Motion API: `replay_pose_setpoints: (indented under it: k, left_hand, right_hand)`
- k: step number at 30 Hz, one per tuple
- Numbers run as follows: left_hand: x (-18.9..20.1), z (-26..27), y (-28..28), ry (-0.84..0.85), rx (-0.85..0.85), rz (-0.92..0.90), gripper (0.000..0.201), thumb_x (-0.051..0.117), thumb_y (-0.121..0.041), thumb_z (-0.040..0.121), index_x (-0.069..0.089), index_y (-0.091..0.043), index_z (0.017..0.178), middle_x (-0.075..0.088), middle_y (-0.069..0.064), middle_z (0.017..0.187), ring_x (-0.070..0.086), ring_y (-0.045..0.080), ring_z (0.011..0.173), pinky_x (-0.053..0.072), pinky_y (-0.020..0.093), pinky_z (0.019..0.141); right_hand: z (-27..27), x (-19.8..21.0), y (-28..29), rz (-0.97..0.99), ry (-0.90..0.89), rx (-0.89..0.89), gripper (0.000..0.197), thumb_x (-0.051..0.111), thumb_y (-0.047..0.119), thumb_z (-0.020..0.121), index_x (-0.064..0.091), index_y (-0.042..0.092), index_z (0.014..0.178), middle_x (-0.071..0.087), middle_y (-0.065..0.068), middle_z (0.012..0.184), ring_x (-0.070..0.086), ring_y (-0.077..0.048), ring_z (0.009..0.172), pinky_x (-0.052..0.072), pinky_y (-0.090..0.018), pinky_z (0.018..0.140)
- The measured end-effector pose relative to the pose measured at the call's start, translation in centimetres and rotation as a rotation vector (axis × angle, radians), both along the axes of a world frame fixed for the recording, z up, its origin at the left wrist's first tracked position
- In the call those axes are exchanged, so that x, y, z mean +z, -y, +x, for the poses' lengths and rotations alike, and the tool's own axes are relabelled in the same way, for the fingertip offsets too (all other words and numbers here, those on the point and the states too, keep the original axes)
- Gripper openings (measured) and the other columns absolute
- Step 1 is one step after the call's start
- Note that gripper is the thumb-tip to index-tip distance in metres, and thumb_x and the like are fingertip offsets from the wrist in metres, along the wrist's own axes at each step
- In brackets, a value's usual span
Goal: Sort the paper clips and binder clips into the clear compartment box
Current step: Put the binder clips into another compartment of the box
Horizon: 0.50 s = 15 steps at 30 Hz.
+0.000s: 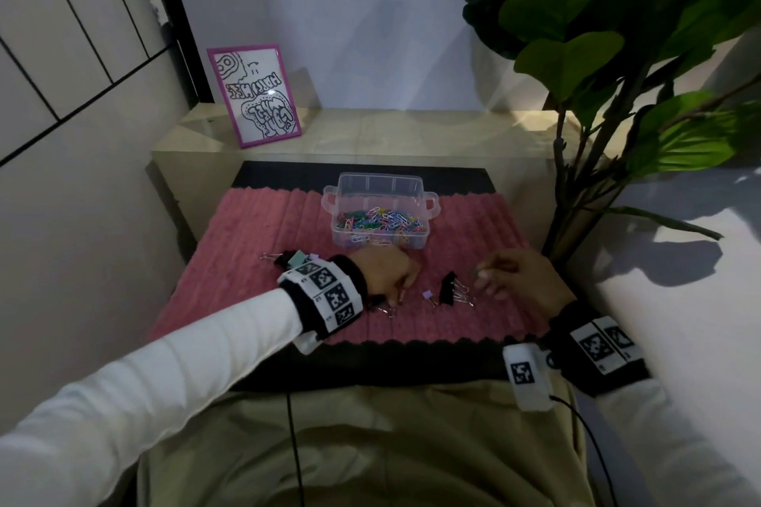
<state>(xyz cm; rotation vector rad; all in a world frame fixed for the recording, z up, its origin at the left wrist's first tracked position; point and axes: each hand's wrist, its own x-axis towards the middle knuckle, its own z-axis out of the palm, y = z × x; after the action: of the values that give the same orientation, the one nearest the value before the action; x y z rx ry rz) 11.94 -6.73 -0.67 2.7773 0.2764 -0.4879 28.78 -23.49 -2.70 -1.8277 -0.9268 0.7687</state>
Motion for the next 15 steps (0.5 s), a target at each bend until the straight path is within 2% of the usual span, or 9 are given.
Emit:
replay_pose_setpoints:
  k: [2, 5, 7, 9, 12, 15]
  left_hand:
    - [-0.1, 0.0, -0.1, 0.012, -0.001, -0.028, 0.021, 0.067, -0.006, 0.075, 0.06, -0.005, 0.095, 0.068, 0.011, 0.096, 0.06, 0.019, 0.089, 0.045, 0.029, 0.078]
    - [0.4, -0.3, -0.7, 0.084, 0.05, -0.165, 0.014, 0.068, -0.005, 0.075, 0.066, -0.004, 0.089, 0.07, 0.009, 0.091, 0.054, -0.001, 0.067, 0.04, 0.014, 0.064]
    - [1.0, -1.0, -1.4, 0.173, 0.116, -0.296, 0.012, 0.069, -0.005, 0.075, 0.069, -0.005, 0.087, 0.07, 0.004, 0.081, 0.056, -0.01, 0.058, 0.04, 0.005, 0.065]
    - [1.6, -1.8, -2.3, 0.268, 0.193, -0.388, 0.013, 0.07, -0.007, 0.075, 0.071, -0.006, 0.087, 0.069, -0.002, 0.076, 0.058, -0.014, 0.059, 0.042, -0.001, 0.067]
    - [2.6, -3.4, -3.7, 0.401, 0.336, -0.5, 0.017, 0.07, -0.005, 0.074, 0.07, -0.005, 0.091, 0.069, -0.006, 0.075, 0.063, -0.009, 0.063, 0.048, 0.004, 0.07]
    - [3.3, -5.2, -4.7, 0.521, 0.448, -0.586, 0.016, 0.069, -0.002, 0.074, 0.069, -0.005, 0.089, 0.072, -0.011, 0.07, 0.067, -0.003, 0.067, 0.053, 0.011, 0.066]
  right_hand:
    - [0.5, 0.6, -0.2, 0.037, -0.047, 0.0, 0.005, 0.057, -0.003, 0.085, 0.06, -0.002, 0.087, 0.07, 0.0, 0.059, 0.061, -0.003, 0.05, 0.051, -0.015, 0.05]
    - [0.7, 2.0, -1.3, 0.089, -0.131, -0.003, 0.008, 0.054, -0.003, 0.087, 0.059, -0.005, 0.091, 0.068, -0.003, 0.065, 0.063, -0.003, 0.052, 0.052, -0.013, 0.053]
    - [0.4, 2.8, -2.6, 0.106, -0.193, 0.022, 0.008, 0.054, -0.001, 0.087, 0.061, -0.002, 0.086, 0.07, -0.002, 0.066, 0.064, -0.004, 0.055, 0.052, -0.013, 0.056]
    - [-0.2, 3.3, -4.0, 0.139, -0.301, 0.037, 0.011, 0.052, -0.002, 0.088, 0.061, 0.001, 0.082, 0.071, -0.001, 0.062, 0.066, -0.006, 0.057, 0.053, -0.013, 0.056]
    - [-1.2, 3.9, -5.9, 0.144, -0.333, 0.066, 0.012, 0.051, -0.004, 0.088, 0.061, 0.0, 0.083, 0.072, 0.0, 0.06, 0.068, -0.007, 0.058, 0.054, -0.014, 0.057]
    - [-2.0, 4.0, -6.8, 0.114, -0.308, 0.131, 0.013, 0.049, -0.006, 0.089, 0.059, -0.009, 0.096, 0.07, -0.005, 0.067, 0.068, -0.006, 0.059, 0.055, -0.014, 0.06]
